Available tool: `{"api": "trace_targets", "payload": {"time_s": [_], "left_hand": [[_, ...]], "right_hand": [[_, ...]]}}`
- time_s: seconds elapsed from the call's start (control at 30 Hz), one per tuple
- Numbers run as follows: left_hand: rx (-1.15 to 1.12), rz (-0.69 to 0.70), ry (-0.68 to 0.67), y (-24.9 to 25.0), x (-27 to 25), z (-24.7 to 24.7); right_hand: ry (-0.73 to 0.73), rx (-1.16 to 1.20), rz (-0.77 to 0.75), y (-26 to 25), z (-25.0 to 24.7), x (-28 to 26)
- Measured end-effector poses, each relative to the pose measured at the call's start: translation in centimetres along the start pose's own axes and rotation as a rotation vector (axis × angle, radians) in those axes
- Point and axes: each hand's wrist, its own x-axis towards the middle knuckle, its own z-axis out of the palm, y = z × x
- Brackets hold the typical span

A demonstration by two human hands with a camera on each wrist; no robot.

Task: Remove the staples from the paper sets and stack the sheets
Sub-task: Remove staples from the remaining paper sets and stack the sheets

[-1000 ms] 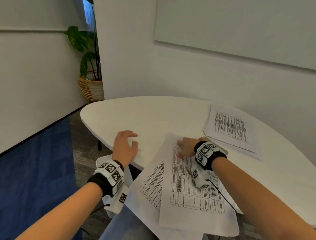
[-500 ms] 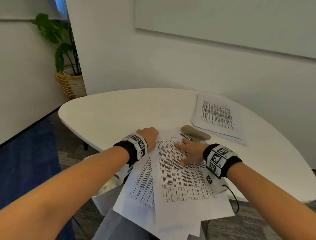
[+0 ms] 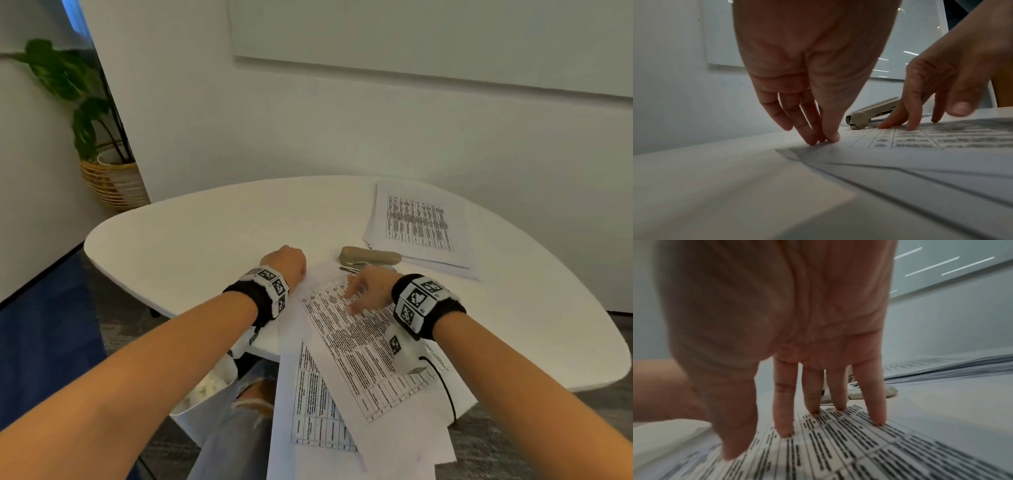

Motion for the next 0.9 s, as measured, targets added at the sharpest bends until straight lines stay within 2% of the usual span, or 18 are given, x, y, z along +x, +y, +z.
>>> {"api": "trace_targets", "payload": {"time_s": [0.1,0.23,0.37,0.5,0.7,0.83,0.9], "left_hand": [[0.144,0.048,0.037,0.3,0.4,0.0],[0.42,0.272,0.159,0.1,0.5,0.2],[0.558,0.441,0.228,-0.1,0.1,-0.4],[0.637,0.479,0.226,0.0,0.0,-0.1],[0.598,0.463,0.207,-0.7,0.3,0.7],[0.584,0.505,0.237,-0.6,0.2,-0.3],[0.573,0.527,0.293,0.2,-0.3,-1.0]], "right_hand": [[0.022,-0.103,0.022,-1.1,-0.5,0.8],[-0.001,-0.219,-0.018,-3.0,-0.4,1.9],[-0.014,-0.271,-0.058,-4.1,-0.2,2.9],[-0.033,-0.284,-0.042,-4.1,-0.4,3.1],[-0.01,-0.24,-0.055,-3.3,-0.1,3.1],[-0.018,-0.178,-0.027,-2.7,0.1,3.3],[-0.021,-0.163,-0.026,-2.6,0.0,3.4]]}}
